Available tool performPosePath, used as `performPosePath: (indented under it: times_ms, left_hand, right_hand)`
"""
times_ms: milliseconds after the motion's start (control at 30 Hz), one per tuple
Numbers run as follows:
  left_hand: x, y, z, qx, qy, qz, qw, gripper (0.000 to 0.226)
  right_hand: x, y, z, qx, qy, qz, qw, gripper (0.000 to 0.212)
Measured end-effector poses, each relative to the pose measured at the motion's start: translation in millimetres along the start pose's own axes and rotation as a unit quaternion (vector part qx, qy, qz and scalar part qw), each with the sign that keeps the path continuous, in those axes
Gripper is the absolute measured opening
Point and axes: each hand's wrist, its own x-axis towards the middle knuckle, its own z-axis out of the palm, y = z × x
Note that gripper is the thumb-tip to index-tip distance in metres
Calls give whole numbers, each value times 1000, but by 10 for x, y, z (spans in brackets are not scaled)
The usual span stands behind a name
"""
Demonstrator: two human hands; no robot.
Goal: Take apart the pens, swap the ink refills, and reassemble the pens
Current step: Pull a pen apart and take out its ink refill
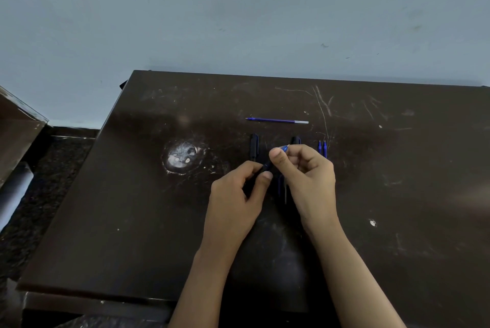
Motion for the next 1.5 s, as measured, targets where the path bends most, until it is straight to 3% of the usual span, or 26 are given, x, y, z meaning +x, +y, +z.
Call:
performPosePath:
  times_ms: [200,467,800,867,967,1100,1267,1500]
  left_hand:
    - [-14,43,-1,-44,-26,-12,999,24]
    - [-5,49,-16,-149,-76,-88,982,38]
    - [37,82,-111,-302,-170,-178,921,39]
    - [34,85,-98,-283,-148,-162,934,37]
    - [9,65,-31,-122,-24,-46,991,20]
    - [8,3,-25,-15,59,23,998,10]
    - [1,21,-17,-9,55,35,998,11]
    - [19,55,-83,-159,-35,-91,982,23]
  right_hand:
    - [18,-6,-24,54,-4,7,998,12]
    - [4,-9,-24,97,-42,-19,994,13]
    - [3,-44,-45,133,-105,-57,984,17]
    - [-1,-52,-47,136,-107,-53,984,20]
    - [-19,-49,2,140,-79,-39,986,20]
    - [-35,-29,48,139,-41,-11,989,14]
    - [-20,-9,36,126,-34,-13,991,9]
    - [-31,-4,40,154,-80,-21,985,8]
